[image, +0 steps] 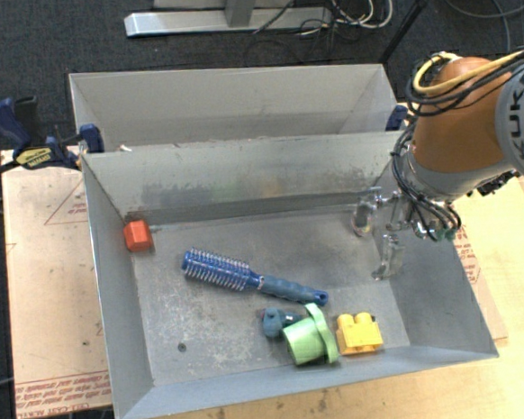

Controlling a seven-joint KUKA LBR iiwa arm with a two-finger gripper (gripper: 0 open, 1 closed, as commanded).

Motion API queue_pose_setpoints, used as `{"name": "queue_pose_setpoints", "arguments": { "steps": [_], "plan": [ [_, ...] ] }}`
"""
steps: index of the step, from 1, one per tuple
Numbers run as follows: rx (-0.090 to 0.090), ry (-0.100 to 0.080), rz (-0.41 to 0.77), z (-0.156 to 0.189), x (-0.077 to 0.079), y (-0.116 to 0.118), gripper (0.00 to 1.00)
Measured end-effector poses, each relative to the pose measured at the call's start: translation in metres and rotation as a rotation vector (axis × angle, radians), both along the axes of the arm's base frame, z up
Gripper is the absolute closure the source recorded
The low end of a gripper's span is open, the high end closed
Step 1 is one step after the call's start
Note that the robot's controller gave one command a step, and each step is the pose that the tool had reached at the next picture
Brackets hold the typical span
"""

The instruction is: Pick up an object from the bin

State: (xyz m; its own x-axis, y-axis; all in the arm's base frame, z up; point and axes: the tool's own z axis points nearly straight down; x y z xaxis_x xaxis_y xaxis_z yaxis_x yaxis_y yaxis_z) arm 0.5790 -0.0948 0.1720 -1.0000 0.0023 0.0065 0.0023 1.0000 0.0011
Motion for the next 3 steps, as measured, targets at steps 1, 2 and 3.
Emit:
{"name": "queue_pose_setpoints", "arguments": {
  "steps": [1, 2, 3],
  "plan": [
    [0.003, -0.002, 0.281, -0.05, -0.052, 0.011, 0.0],
    [-0.004, -0.022, 0.678, -0.098, -0.093, 0.055, 0.0],
    [0.0, -0.011, 0.821, -0.076, -0.086, 0.026, 0.0]
  ]
}}
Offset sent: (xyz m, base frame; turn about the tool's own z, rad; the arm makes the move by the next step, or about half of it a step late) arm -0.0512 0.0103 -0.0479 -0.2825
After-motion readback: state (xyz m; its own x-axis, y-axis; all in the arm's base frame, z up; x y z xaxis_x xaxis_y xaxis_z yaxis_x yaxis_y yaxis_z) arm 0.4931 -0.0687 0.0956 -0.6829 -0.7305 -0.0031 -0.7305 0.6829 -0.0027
